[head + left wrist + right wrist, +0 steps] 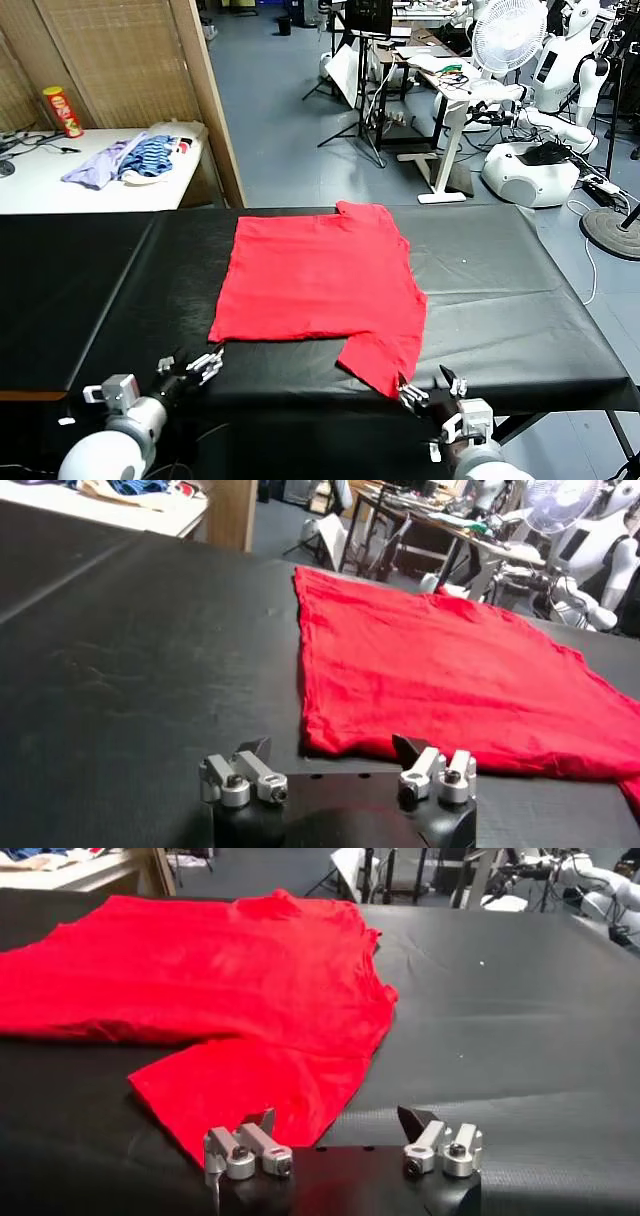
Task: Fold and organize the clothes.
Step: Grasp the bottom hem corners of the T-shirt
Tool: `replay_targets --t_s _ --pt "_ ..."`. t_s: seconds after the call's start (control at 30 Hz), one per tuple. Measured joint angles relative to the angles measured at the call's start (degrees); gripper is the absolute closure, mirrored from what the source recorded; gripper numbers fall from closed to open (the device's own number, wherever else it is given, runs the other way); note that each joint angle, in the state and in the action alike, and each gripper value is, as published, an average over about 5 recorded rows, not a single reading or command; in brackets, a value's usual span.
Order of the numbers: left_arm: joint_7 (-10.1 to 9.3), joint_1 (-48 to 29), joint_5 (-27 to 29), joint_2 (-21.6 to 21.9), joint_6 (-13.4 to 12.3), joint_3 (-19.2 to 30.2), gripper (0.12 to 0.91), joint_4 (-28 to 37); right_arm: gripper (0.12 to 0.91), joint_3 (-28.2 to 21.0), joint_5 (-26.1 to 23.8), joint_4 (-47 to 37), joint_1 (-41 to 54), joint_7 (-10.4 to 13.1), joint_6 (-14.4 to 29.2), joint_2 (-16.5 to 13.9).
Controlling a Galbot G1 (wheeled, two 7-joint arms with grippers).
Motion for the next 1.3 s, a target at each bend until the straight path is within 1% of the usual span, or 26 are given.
replay_targets --t_s 0.07,0.13,0.17,0.23,0.3,0.37,0.43,0.47,0.53,0.57,0.6,0.67,0.9,1.03,1.13,1.3 --pt "-0.06 -0.35 -0.07 0.00 -0.10 0.23 0.233 0.41 0.388 -0.08 0.00 -0.22 0.00 0.00 -0.06 0.12" --pt "-0.12 -1.05 -0.22 -0.01 -0.31 0.63 0.239 1.22 0.451 -0.21 -0.03 -0.69 0.01 0.01 -0.12 0.39" --pt "-0.11 -1.39 -0.30 -0.02 -0.42 0.82 0.254 1.63 0.475 -0.31 -0.06 -0.91 0.01 0.01 -0.11 0.54" --pt "-0.04 -2.08 -0.37 -0.08 -0.65 1.20 0.316 2.42 0.516 -0.49 -0.15 -1.31 0.02 0.01 -0.08 0.86" --pt "0.04 -2.78 -0.31 -0.22 -0.89 1.62 0.405 3.19 0.556 -0.65 -0.21 -1.63 0.04 0.00 -0.05 1.14" --pt "0.07 -3.45 -0.20 -0.45 -1.07 2.00 0.506 3.97 0.634 -0.71 -0.24 -1.92 0.07 -0.04 -0.02 1.37" --pt "0.07 -3.96 -0.12 -0.68 -1.21 2.22 0.607 4.71 0.728 -0.71 -0.24 -2.19 0.08 -0.07 0.03 1.54" --pt "0.06 -4.13 -0.10 -0.79 -1.28 2.29 0.674 5.01 0.776 -0.69 -0.23 -2.28 0.07 -0.08 0.06 1.61" --pt "0.06 -4.28 -0.10 -0.95 -1.45 2.37 0.775 5.39 0.852 -0.63 -0.21 -2.29 -0.04 -0.02 0.11 1.71" --pt "0.07 -4.28 -0.10 -1.03 -1.56 2.39 0.827 5.47 0.873 -0.57 -0.18 -2.18 -0.16 0.05 0.12 1.74" --pt "0.09 -4.26 -0.10 -1.10 -1.65 2.41 0.863 5.52 0.895 -0.50 -0.15 -2.02 -0.32 0.17 0.11 1.76" --pt "0.10 -4.15 -0.03 -1.29 -1.86 2.45 0.901 5.50 0.902 -0.24 -0.09 -1.53 -0.77 0.54 0.00 1.74" --pt "-0.12 -2.56 1.15 -2.11 -2.05 2.08 0.904 3.59 0.903 1.72 0.00 2.48 -3.81 1.40 -2.00 0.90" --pt "-0.91 -0.63 2.19 -2.60 -1.82 1.36 0.904 1.17 0.903 3.01 0.29 6.17 -6.41 1.49 -1.87 0.26" --pt "-1.74 1.57 2.33 -2.74 -1.52 0.44 0.904 -1.48 0.903 4.18 1.53 7.79 -7.63 1.44 -0.34 -0.13" --pt "-2.53 5.93 2.25 -2.58 -1.31 -1.32 0.904 -6.17 0.903 6.17 5.98 6.87 -6.35 0.73 5.38 -1.25"
